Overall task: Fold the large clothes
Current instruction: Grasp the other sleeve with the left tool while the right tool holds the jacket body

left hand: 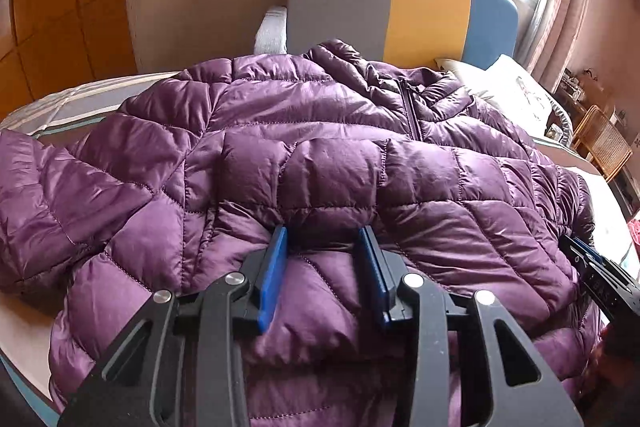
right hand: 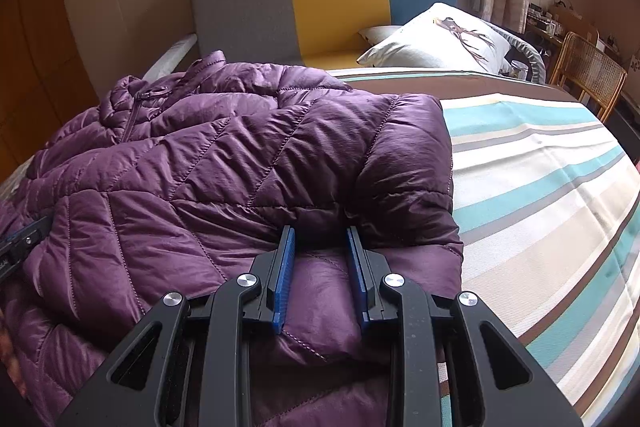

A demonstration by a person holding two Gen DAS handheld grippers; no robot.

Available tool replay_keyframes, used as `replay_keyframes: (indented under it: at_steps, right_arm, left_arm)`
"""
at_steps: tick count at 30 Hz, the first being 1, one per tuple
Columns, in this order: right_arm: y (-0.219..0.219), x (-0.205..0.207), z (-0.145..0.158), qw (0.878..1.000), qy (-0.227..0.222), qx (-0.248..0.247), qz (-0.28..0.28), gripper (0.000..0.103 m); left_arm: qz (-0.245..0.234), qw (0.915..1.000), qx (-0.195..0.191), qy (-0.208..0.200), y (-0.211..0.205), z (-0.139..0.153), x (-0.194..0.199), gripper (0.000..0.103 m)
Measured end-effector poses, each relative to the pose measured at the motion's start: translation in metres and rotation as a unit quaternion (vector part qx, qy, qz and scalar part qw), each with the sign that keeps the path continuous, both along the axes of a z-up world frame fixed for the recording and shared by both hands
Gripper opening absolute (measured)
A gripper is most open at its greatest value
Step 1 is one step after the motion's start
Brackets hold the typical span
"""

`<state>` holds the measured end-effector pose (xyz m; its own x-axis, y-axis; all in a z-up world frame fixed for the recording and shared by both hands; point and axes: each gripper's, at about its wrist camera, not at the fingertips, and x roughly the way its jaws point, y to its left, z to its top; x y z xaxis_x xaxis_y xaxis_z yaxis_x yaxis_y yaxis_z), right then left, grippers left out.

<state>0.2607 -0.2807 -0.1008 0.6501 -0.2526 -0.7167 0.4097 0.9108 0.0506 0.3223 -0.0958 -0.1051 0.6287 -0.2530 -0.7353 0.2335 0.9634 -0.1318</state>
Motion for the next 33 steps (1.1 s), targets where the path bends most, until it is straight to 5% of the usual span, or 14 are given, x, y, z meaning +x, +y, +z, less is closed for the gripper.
replay_keyframes:
  at_steps: [6,12,16,21,28,33]
  right_arm:
    - [0.016,-0.023,0.027,0.999,-0.042,0.003,0.027,0.026]
    - [0.02,-0.011,0.005,0.999,-0.001,0.02,0.041,0.026]
    - [0.016,-0.007,0.0,0.999,0.005,0.025,0.04,0.026]
    - [0.021,-0.006,-0.002,0.999,0.008,0.012,0.039,0.026]
    - [0.019,-0.008,-0.002,0.999,0.005,0.016,0.038,0.026]
    - [0.019,-0.007,-0.002,0.999,0.005,0.017,0.038,0.026]
  left_arm:
    - [0.001,0.9999,-0.013,0.0,0.005,0.0,-0.004,0.038]
    - [-0.002,1.0,-0.004,-0.001,0.001,0.001,-0.005,0.039]
    - [-0.015,0.9999,-0.006,-0.001,-0.003,0.001,-0.005,0.051]
    - [-0.025,0.9996,0.006,-0.011,-0.004,0.013,-0.016,0.084]
    - [0.072,0.9966,-0.021,-0.035,0.07,0.038,-0.034,0.092]
    - [0.159,0.9864,-0.029,-0.027,0.145,0.037,-0.038,0.093]
